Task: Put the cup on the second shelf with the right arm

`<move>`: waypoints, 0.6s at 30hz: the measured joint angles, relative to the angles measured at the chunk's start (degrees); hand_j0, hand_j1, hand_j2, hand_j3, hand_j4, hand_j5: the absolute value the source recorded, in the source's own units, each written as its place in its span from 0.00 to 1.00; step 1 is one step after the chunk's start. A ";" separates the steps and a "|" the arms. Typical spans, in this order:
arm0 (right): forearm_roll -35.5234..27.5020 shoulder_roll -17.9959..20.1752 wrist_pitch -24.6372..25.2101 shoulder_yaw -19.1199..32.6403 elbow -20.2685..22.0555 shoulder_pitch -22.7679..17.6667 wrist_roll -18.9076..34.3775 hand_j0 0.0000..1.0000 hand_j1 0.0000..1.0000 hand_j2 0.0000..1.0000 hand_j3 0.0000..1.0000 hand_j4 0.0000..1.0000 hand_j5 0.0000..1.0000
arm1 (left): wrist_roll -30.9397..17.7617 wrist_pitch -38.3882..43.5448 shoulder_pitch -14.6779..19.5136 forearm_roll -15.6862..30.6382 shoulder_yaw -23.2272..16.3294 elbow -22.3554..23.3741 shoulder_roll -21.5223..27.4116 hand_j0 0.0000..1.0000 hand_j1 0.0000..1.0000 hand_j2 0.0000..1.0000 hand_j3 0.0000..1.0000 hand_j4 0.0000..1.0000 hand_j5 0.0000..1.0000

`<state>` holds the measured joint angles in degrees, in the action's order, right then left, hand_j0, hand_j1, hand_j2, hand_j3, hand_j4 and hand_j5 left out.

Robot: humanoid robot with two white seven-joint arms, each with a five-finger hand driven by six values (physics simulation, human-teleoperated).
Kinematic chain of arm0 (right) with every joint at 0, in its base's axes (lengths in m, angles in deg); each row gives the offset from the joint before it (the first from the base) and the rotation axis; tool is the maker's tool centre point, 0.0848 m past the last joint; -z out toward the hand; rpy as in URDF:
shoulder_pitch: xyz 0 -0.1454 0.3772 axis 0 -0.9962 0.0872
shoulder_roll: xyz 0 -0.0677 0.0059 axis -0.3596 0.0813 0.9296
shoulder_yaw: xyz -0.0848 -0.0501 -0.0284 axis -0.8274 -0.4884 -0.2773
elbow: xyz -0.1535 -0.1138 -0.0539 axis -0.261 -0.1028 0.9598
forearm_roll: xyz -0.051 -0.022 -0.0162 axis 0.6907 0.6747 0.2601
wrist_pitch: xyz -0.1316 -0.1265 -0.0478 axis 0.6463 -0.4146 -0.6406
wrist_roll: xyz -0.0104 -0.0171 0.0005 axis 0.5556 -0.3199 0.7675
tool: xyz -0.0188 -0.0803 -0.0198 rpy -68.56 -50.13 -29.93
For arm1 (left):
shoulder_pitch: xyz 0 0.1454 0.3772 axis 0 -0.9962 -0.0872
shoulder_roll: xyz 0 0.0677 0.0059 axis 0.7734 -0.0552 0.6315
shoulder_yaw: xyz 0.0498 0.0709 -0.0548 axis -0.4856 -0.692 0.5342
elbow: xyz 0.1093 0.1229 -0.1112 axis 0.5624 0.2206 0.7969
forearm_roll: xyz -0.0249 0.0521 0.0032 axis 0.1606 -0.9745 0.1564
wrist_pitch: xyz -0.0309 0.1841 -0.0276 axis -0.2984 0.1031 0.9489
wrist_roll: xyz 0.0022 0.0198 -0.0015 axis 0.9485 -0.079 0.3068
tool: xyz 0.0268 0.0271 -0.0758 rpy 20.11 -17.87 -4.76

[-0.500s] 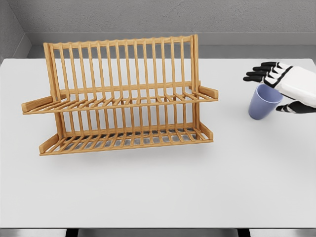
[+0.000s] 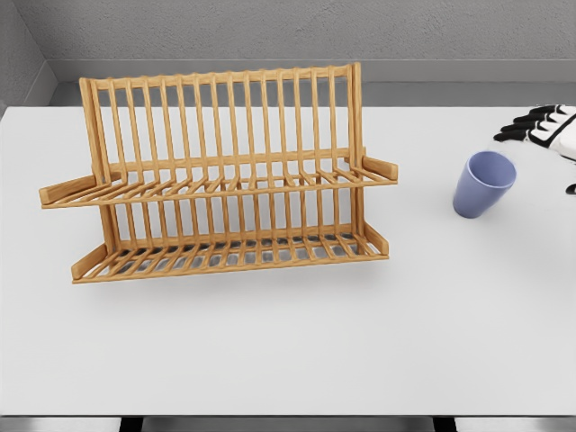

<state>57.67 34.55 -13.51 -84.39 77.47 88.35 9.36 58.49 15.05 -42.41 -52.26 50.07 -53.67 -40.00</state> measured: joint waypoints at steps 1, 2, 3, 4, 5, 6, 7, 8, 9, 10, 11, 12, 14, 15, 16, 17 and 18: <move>0.00 -0.24 -0.01 -0.24 -0.79 1.05 0.60 1.00 1.00 1.00 1.00 1.00 1.00 | 0.00 0.00 0.00 0.00 0.00 0.00 0.00 1.00 1.00 1.00 1.00 1.00 1.00; 0.34 -0.55 -0.23 -0.94 -1.55 3.74 1.08 1.00 1.00 1.00 1.00 1.00 1.00 | 0.00 0.01 0.00 0.00 0.01 -0.02 0.00 1.00 1.00 1.00 1.00 1.00 1.00; 0.22 -1.09 -0.17 -2.59 -2.76 7.57 1.37 1.00 1.00 1.00 1.00 1.00 1.00 | 0.00 0.01 0.00 0.00 0.01 -0.02 0.00 1.00 1.00 1.00 1.00 1.00 1.00; -0.23 -1.88 0.11 -5.53 -4.54 12.04 1.52 1.00 1.00 1.00 1.00 1.00 1.00 | 0.00 0.00 0.00 0.00 0.00 0.00 0.00 1.00 1.00 1.00 1.00 1.00 1.00; -0.07 -2.58 0.04 -8.52 -6.06 12.22 1.69 1.00 1.00 1.00 1.00 1.00 1.00 | 0.00 0.00 0.00 0.00 0.00 0.00 0.00 1.00 1.00 1.00 1.00 1.00 1.00; 0.04 -3.04 -0.02 -10.77 -7.21 12.04 1.82 1.00 1.00 1.00 1.00 1.00 1.00 | 0.00 0.00 0.00 0.00 0.00 0.00 0.00 1.00 1.00 1.00 1.00 1.00 1.00; 0.11 -3.36 -0.04 -12.75 -8.18 12.04 1.91 1.00 1.00 1.00 1.00 1.00 1.00 | 0.00 0.00 0.00 0.00 0.00 0.00 0.00 1.00 1.00 1.00 1.00 1.00 1.00; 0.16 -3.57 -0.07 -14.50 -8.98 12.13 1.97 1.00 1.00 1.00 1.00 1.00 1.00 | 0.00 0.00 0.00 0.00 0.00 0.00 0.00 1.00 1.00 1.00 1.00 1.00 1.00; 0.19 -3.67 -0.09 -15.70 -9.58 12.39 2.02 1.00 1.00 1.00 1.00 1.00 1.00 | 0.00 0.00 0.00 0.00 0.00 0.00 0.00 1.00 1.00 1.00 1.00 1.00 1.00; 0.22 -3.74 -0.10 -16.45 -10.07 12.92 2.05 1.00 1.00 1.00 1.00 1.00 1.00 | 0.00 0.00 0.00 0.01 0.00 0.00 0.00 1.00 1.00 1.00 1.00 1.00 1.00; 0.22 -3.79 -0.08 -16.95 -10.49 13.89 2.07 1.00 1.00 1.00 1.00 1.00 1.00 | 0.00 0.00 0.00 0.00 0.00 0.00 0.00 1.00 1.00 1.00 1.00 1.00 1.00; 0.26 -3.85 -0.09 -17.22 -10.81 14.06 2.08 1.00 1.00 1.00 1.00 1.00 1.00 | 0.00 0.00 0.00 0.00 0.00 0.00 0.00 1.00 1.00 1.00 1.00 1.00 1.00; 0.35 -3.99 -0.09 -17.32 -11.18 14.76 2.10 1.00 1.00 1.00 1.00 1.00 1.00 | 0.00 0.00 0.00 0.01 0.01 -0.01 0.00 1.00 1.00 1.00 1.00 1.00 1.00; 0.41 -4.11 -0.07 -17.36 -11.31 15.21 2.10 1.00 1.00 1.00 1.00 1.00 1.00 | 0.00 0.00 0.00 0.00 0.00 0.00 0.00 1.00 1.00 1.00 1.00 1.00 1.00; 0.52 -4.39 -0.06 -17.46 -11.68 15.73 2.11 1.00 1.00 1.00 1.00 1.00 1.00 | 0.00 0.00 0.00 0.00 0.00 0.00 0.00 1.00 1.00 1.00 1.00 1.00 1.00; 0.62 -4.88 -0.06 -17.65 -12.27 16.09 2.11 1.00 1.00 1.00 1.00 1.00 1.00 | 0.00 0.00 0.00 0.00 0.00 0.00 0.00 1.00 1.00 1.00 1.00 1.00 1.00; 0.69 -5.28 -0.06 -17.91 -12.83 16.17 2.11 1.00 1.00 1.00 1.00 1.00 1.00 | 0.00 0.00 0.00 0.00 0.00 0.00 0.00 1.00 1.00 1.00 1.00 1.00 1.00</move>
<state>58.36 29.26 -13.58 -102.29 64.64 104.52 11.47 58.49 15.05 -42.41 -52.25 50.07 -53.67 -40.00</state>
